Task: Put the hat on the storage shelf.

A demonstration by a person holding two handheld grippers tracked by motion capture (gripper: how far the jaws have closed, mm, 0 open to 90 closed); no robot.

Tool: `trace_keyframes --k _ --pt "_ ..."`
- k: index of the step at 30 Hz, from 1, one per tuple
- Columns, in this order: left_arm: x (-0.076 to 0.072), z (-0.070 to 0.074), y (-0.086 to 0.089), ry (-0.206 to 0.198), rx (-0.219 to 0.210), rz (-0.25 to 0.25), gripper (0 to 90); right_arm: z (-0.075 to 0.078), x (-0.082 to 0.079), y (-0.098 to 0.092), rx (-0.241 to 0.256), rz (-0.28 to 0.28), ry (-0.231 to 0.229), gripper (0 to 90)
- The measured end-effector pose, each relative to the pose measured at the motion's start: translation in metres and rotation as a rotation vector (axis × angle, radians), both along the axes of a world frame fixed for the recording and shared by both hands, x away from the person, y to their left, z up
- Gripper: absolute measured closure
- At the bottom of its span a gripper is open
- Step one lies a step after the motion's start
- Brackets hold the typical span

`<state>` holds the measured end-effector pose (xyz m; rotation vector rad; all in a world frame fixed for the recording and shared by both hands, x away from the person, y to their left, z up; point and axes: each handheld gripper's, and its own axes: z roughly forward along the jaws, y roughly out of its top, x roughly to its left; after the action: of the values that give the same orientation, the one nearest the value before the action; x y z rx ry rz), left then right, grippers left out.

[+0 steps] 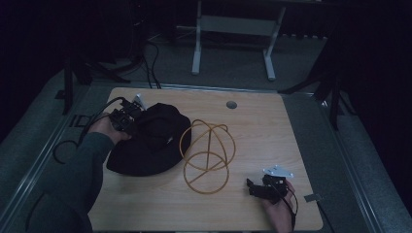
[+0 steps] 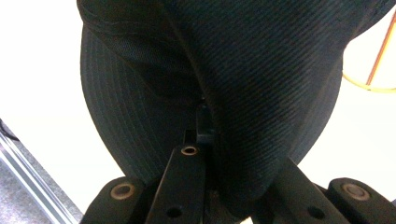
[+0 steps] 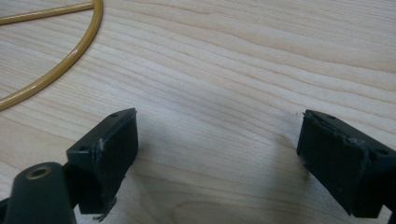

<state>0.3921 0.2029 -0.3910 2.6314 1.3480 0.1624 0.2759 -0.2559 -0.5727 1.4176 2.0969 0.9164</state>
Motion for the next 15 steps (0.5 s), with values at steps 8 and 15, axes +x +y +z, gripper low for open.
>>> trace_keyframes --k 8,15 --pt "-0.003 0.012 0.002 -0.024 -0.019 -0.017 88.2 0.0 0.0 0.0 0.001 -0.002 0.0 12.4" --pt "-0.007 0.021 0.011 -0.037 -0.037 -0.018 88.2 0.0 0.0 0.0 0.002 -0.002 0.0 12.4"
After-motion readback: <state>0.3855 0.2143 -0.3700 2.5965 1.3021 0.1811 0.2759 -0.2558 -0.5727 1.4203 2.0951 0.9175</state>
